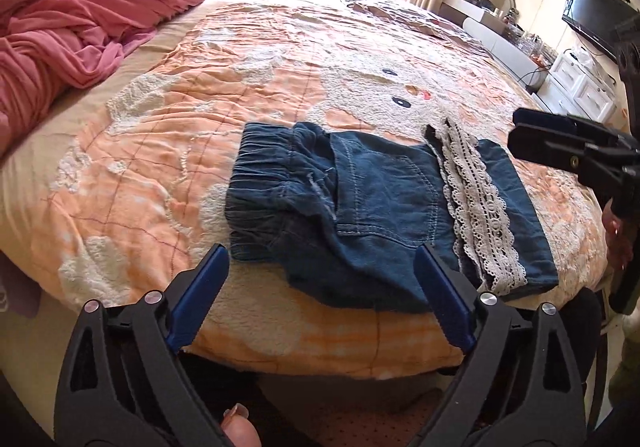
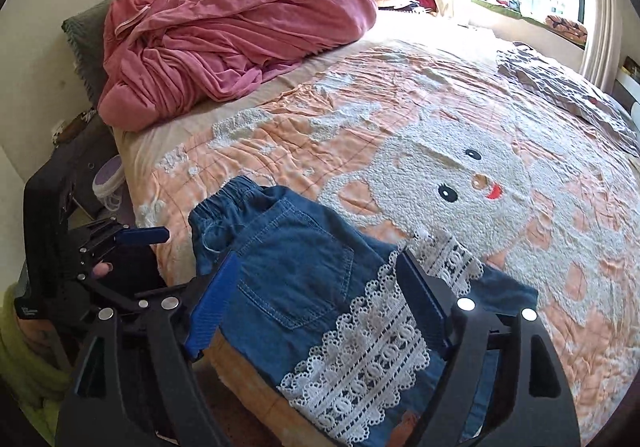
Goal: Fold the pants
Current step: 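Move the right gripper to the elastic waistband and grasp it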
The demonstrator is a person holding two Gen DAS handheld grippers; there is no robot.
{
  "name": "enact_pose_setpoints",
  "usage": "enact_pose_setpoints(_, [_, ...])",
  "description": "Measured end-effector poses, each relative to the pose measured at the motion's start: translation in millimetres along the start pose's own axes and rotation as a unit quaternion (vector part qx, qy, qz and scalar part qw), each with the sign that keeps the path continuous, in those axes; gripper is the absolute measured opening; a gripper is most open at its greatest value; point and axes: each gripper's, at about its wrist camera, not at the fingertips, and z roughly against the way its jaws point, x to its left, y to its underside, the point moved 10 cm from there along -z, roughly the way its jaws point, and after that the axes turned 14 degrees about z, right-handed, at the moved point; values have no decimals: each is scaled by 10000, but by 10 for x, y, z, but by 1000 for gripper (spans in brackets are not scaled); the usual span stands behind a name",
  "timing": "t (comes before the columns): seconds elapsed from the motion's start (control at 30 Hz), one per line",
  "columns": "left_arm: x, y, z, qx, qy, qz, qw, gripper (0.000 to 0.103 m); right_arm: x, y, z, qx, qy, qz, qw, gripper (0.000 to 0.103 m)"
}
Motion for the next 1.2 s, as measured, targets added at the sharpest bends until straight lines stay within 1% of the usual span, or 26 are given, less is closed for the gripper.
enact_pose_setpoints(0.1, [89, 5, -31, 31, -81, 86, 9999, 92, 25, -107, -133, 24, -156, 125, 9998, 84])
enact_pose_setpoints(0.23, [202, 30, -99, 144, -107, 251, 9995, 93, 50, -206, -366, 139, -310, 260, 9991, 84])
enact_pose_setpoints(0.37, [264, 63, -158, 254, -37, 421, 9988, 93, 16, -220, -617, 308, -347, 371, 9982, 85])
enact_pose_setpoints(0.47, [256, 84, -193, 315, 88, 511, 9982, 93, 15, -227, -785, 432, -435, 455, 9971, 85])
enact_pose_setpoints(0.67, [203, 115, -263, 455, 430, 783, 9950, 93, 139, -300, -1051, 499, -806, 729, 9928, 85])
enact_pose_setpoints(0.87, [225, 98, -366, 485, 522, 1076, 9916, 93, 335, -426, -1314, 544, -1292, 870, 9863, 85])
enact_pose_setpoints(0.97, [256, 92, -414, 478, 529, 1202, 9902, 91, 416, -447, -1474, 651, -1439, 966, 9827, 85])
enact_pose_setpoints(1.07, [266, 80, -435, 410, 544, 1239, 9900, 89, 451, -411, -1663, 814, -1492, 1011, 9802, 84])
enact_pose_setpoints(1.1, [275, 72, -442, 375, 533, 1256, 9899, 88, 469, -384, -1722, 867, -1538, 991, 9793, 82])
enact_pose_setpoints(1.13, [288, 68, -455, 358, 533, 1288, 9896, 87, 500, -360, -1765, 902, -1631, 969, 9777, 71])
enact_pose_setpoints(1.17, [303, 66, -471, 351, 534, 1346, 9888, 87, 542, -344, -1794, 911, -1740, 955, 9759, 65])
enact_pose_setpoints(1.2, [316, 65, -478, 347, 548, 1404, 9880, 86, 595, -342, -1793, 879, -1873, 946, 9738, 49])
